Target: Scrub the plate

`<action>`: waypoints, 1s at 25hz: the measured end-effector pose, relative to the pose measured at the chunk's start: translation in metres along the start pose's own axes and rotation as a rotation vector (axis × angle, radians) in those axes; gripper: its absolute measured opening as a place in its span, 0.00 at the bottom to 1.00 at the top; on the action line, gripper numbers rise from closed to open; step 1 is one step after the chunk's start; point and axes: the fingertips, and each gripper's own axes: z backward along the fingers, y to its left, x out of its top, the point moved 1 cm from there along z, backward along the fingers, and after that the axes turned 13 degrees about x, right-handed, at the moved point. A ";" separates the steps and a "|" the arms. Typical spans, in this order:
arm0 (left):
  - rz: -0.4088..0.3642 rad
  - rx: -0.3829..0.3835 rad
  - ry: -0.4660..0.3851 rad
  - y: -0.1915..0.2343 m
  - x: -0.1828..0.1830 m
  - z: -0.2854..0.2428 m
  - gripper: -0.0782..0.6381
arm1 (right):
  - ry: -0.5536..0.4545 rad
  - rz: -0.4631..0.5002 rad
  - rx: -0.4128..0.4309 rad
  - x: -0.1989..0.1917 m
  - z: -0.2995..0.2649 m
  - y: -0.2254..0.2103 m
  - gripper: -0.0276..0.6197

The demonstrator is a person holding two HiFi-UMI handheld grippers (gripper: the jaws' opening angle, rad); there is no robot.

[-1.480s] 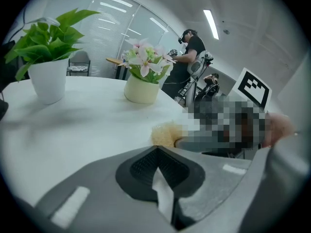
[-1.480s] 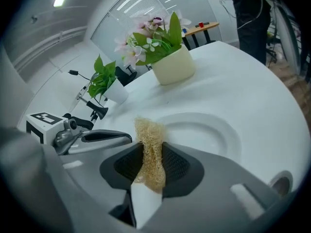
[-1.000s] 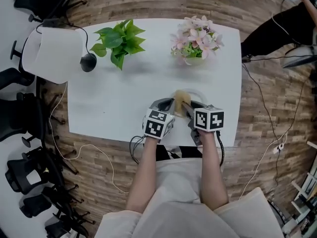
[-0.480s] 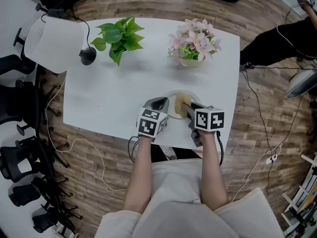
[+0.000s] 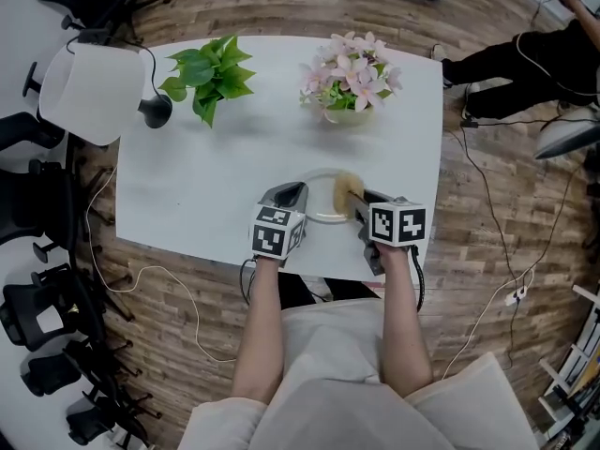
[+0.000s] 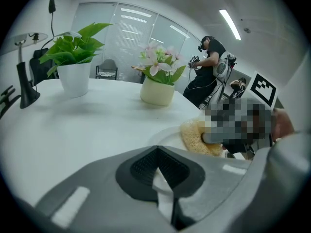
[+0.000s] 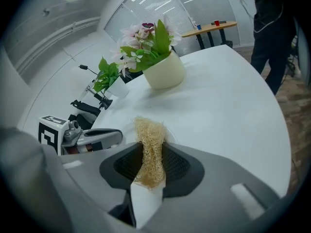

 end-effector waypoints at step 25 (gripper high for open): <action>0.123 0.064 -0.098 -0.005 -0.002 0.021 0.11 | -0.115 -0.014 -0.046 0.010 0.078 -0.040 0.25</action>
